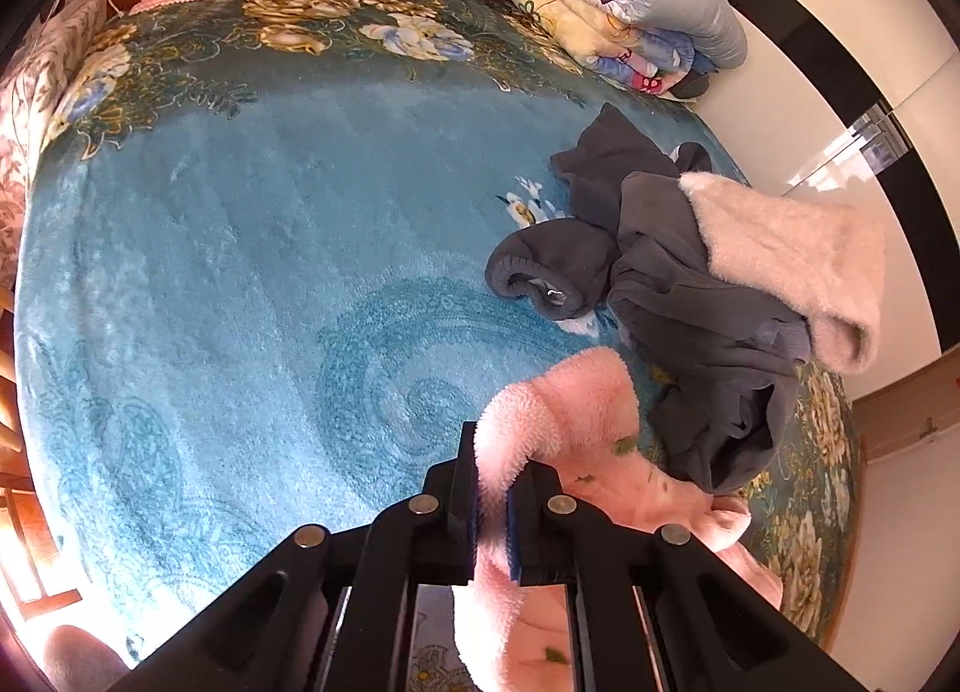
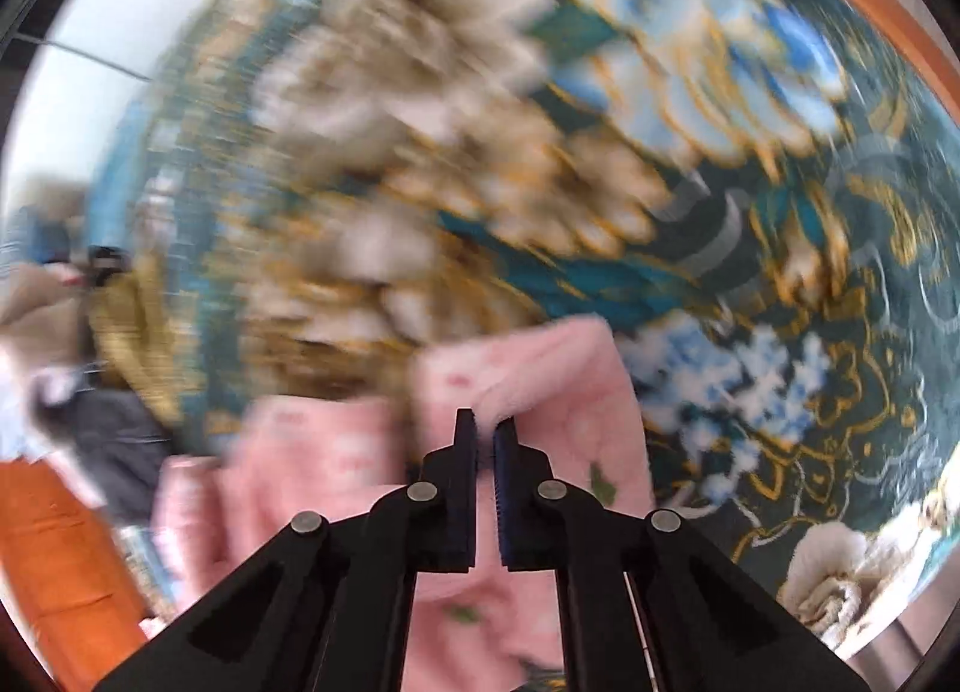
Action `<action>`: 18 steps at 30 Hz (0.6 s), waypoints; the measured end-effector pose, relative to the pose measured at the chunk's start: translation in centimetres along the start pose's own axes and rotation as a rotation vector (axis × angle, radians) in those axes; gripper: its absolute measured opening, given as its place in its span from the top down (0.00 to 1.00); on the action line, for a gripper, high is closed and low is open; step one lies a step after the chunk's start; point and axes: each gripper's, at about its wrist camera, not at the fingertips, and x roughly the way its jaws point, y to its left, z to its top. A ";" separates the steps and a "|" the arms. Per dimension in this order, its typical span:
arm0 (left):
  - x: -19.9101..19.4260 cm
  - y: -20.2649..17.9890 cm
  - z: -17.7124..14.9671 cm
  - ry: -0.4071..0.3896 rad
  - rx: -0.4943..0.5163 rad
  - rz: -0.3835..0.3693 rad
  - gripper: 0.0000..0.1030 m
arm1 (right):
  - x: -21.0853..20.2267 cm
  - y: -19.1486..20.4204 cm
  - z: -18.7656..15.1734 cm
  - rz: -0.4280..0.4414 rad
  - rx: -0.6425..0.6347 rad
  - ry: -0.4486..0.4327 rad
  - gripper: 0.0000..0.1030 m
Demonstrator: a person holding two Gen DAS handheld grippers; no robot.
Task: Fold clothes
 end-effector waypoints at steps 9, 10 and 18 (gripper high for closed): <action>-10.8 -1.0 4.6 -0.213 -0.052 -0.248 0.95 | -20.9 4.9 1.6 0.355 -0.208 -0.444 0.97; -11.1 -0.9 4.3 -0.215 -0.040 -0.231 0.95 | -22.2 4.0 1.4 0.354 -0.199 -0.478 0.97; -5.6 1.7 -1.3 -0.027 -0.010 0.002 0.95 | -14.0 -9.6 -2.3 0.098 0.014 -0.310 0.97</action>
